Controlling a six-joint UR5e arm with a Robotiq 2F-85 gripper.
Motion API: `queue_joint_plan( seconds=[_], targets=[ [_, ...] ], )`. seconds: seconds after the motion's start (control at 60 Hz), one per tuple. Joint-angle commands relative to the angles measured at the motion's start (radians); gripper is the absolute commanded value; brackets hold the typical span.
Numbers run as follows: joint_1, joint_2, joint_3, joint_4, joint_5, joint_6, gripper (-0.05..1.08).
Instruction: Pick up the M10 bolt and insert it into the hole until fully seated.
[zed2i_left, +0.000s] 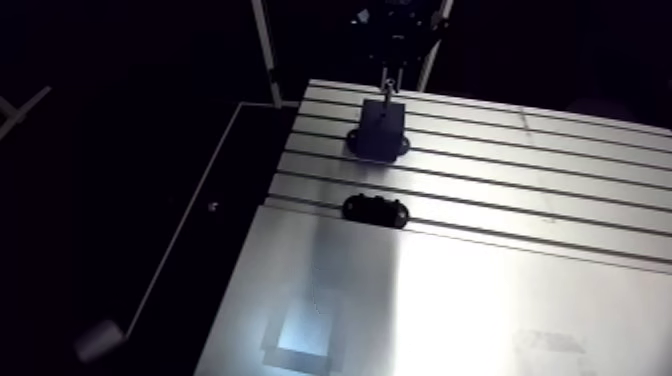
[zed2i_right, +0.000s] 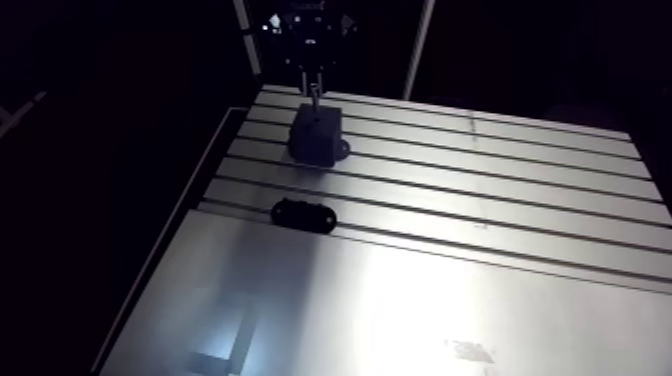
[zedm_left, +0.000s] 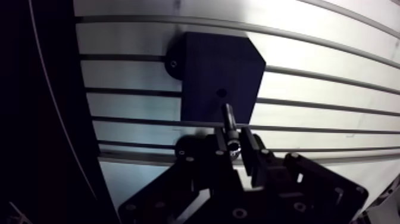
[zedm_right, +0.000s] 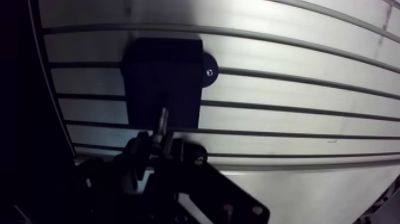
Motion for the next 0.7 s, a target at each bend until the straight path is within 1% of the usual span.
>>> queue_joint_plan(
  seconds=[0.017, 0.7],
  targets=[
    [0.001, 0.002, 0.001, -0.016, 0.003, 0.0, 1.08],
    [0.002, 0.01, 0.005, -0.018, 0.003, 0.0, 1.08]
  ],
)
